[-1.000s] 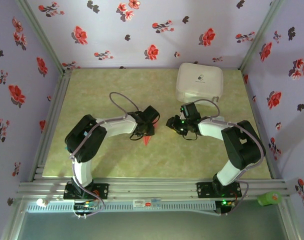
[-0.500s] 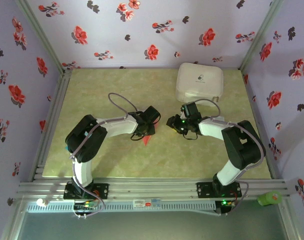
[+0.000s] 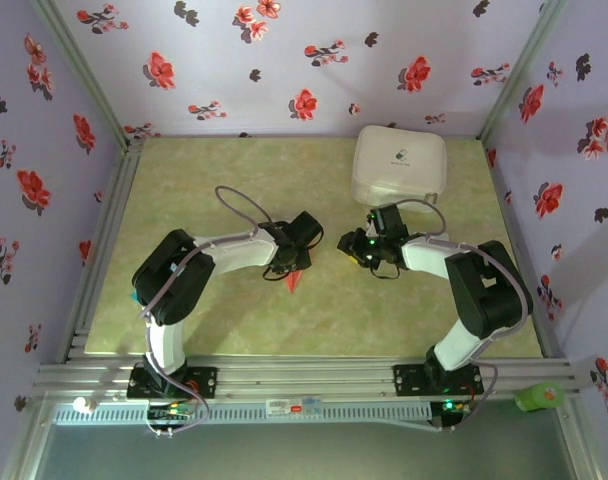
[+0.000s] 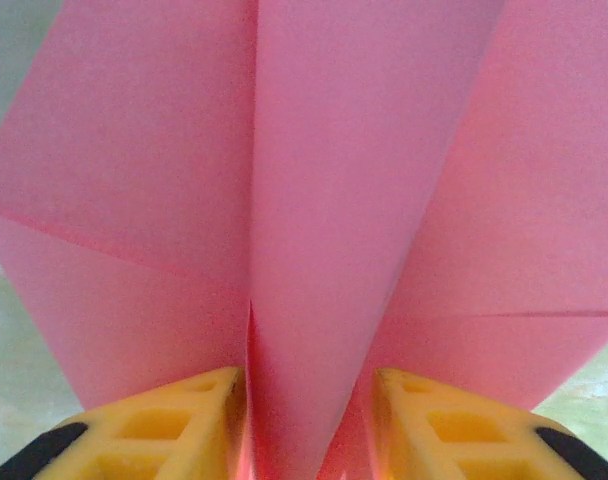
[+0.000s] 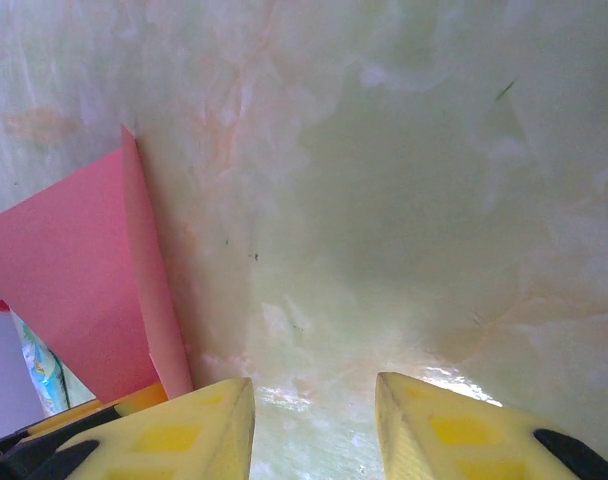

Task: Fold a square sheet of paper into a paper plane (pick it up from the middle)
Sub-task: Move a paper plane to the center of the table.

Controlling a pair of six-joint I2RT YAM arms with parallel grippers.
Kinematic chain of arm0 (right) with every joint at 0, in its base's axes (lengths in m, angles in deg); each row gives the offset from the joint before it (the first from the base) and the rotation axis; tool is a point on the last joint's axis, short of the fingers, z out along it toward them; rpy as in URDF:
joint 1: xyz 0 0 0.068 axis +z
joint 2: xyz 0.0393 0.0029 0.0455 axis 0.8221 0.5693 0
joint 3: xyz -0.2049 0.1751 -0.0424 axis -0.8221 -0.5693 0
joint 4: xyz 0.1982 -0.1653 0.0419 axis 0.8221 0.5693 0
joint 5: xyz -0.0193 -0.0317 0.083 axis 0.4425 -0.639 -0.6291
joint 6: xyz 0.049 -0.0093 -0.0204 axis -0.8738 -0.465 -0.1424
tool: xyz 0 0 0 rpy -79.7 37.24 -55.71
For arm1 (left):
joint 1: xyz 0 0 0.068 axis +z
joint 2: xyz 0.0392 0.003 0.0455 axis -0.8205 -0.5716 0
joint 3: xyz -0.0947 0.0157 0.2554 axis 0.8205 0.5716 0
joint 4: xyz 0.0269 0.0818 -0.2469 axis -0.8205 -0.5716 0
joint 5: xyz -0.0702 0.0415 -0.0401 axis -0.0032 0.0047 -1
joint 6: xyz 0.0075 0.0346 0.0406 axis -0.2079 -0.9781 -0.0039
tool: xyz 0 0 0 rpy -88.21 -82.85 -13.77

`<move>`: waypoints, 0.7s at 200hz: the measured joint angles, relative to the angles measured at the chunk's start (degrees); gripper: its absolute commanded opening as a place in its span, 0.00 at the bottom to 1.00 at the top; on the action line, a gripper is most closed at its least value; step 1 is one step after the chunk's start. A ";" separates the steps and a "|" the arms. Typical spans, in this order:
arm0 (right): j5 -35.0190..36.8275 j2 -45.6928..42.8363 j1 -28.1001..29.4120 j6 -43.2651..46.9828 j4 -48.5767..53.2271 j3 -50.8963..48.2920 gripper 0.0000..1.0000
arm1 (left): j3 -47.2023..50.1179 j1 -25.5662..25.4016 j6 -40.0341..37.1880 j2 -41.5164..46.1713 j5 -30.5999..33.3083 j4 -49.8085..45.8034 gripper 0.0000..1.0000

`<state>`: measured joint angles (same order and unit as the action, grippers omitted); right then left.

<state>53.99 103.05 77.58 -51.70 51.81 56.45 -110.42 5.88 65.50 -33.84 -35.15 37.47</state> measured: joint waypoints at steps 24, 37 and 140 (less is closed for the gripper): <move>-0.07 -0.04 -0.07 0.00 0.00 -0.02 0.37 | -0.02 0.00 -0.04 0.02 0.39 -0.48 0.38; -0.07 -0.09 -0.07 0.00 -0.02 -0.07 0.37 | -0.02 -0.04 -0.37 0.02 0.61 -0.63 0.38; 0.50 -2.05 -0.07 0.85 0.76 -0.24 0.37 | -0.11 -0.26 -2.19 4.85 1.46 -1.07 0.41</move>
<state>54.50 101.00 77.52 -50.85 52.58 56.21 -110.53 5.62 63.32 -28.99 -33.69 36.40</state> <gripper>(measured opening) 0.371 0.406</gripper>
